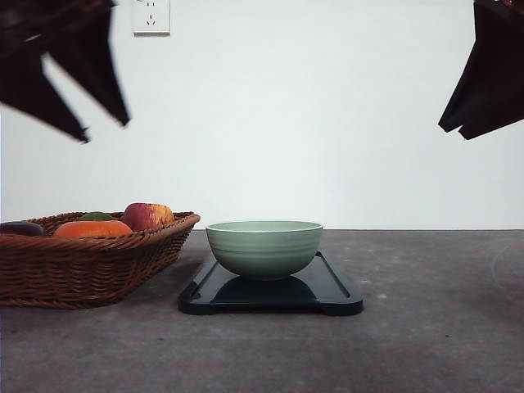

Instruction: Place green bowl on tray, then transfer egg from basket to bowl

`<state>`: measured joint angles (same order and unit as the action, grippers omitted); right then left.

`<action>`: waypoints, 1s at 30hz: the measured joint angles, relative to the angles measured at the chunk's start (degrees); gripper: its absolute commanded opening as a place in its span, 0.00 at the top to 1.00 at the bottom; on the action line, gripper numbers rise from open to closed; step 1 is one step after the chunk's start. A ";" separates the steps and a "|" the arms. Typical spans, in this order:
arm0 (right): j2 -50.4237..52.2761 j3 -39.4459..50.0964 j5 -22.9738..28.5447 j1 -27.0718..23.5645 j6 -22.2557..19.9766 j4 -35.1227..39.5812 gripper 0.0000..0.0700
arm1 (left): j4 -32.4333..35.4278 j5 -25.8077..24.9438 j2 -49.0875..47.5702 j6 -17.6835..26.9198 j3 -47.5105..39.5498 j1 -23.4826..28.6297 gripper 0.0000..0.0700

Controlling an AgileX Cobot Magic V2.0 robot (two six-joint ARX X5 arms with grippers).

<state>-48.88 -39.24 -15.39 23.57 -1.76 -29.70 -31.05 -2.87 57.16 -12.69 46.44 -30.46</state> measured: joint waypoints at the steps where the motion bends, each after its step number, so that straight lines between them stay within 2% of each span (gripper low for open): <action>1: 0.00 0.00 -0.01 0.00 0.00 0.00 0.71 | -0.01 0.02 -1.61 -0.12 -1.30 0.30 0.55; 7: 0.00 0.00 -0.01 0.00 0.00 0.00 0.71 | -0.04 0.39 -9.39 -0.80 -6.65 2.86 0.56; 11: 0.00 0.00 -0.60 -0.02 0.00 0.00 0.69 | -0.61 0.82 -10.78 -1.14 -7.21 4.44 0.57; 12: 0.00 0.00 -1.19 0.00 0.00 -0.05 0.71 | -1.05 1.00 -10.87 -1.28 -7.20 4.54 0.61; 14: 0.00 0.00 -1.57 0.00 0.02 -0.10 1.00 | -2.32 1.06 -10.99 -1.30 -7.21 4.56 1.00; 30: 0.11 0.00 -2.61 0.00 0.02 0.40 0.98 | -3.91 1.04 -11.07 -0.81 -7.21 4.53 1.00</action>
<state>-48.77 -39.24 -18.00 23.57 -1.74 -29.30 -34.96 -1.83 46.09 -13.50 39.22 -25.93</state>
